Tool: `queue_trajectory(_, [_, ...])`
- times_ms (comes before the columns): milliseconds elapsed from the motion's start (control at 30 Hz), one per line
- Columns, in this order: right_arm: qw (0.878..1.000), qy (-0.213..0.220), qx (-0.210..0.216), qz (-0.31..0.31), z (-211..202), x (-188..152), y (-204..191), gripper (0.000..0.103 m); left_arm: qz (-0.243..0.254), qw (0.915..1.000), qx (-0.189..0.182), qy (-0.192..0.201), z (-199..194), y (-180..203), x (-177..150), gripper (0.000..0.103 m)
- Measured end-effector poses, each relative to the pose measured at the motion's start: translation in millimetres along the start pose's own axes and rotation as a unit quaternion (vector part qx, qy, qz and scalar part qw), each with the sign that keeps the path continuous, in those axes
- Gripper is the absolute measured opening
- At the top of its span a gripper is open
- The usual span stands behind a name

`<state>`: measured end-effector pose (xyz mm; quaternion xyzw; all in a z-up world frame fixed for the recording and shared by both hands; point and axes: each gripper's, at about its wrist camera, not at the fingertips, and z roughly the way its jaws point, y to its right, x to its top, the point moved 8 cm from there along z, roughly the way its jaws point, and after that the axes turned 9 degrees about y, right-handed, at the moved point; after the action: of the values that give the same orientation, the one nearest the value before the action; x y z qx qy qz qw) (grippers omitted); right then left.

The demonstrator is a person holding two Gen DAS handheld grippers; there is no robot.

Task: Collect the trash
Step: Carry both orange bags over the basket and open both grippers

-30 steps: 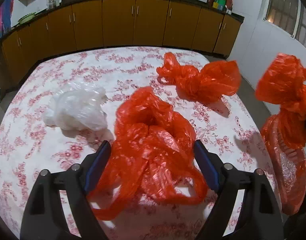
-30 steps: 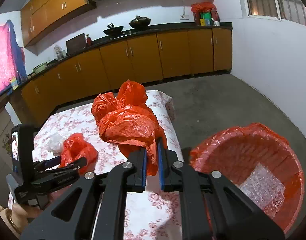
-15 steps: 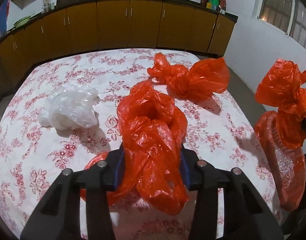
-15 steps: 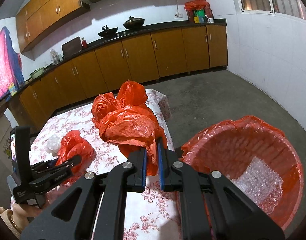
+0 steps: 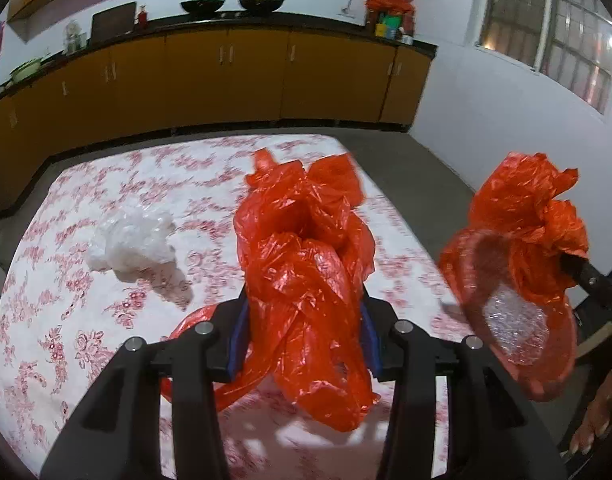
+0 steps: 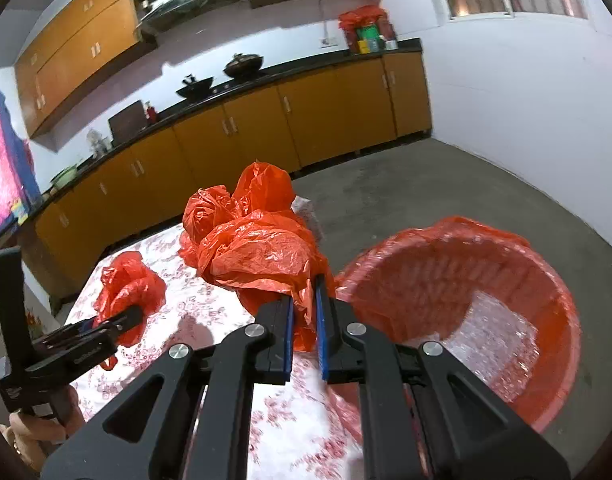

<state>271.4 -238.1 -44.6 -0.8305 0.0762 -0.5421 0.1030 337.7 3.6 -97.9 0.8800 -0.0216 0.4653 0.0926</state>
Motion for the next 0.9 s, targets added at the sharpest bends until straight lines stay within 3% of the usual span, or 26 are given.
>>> queue_trajectory(433, [0.997, 0.017, -0.067, 0.026, -41, -2, 59, 0.010, 0.043, 0.9959, -0.076, 0.022, -34, 86, 11, 0.045])
queue_trajectory(900, [0.988, 0.032, -0.147, 0.042, -65, 3, 116, 0.010, 0.071, 0.9858, -0.152, 0.012, -33, 169, 2, 0.045])
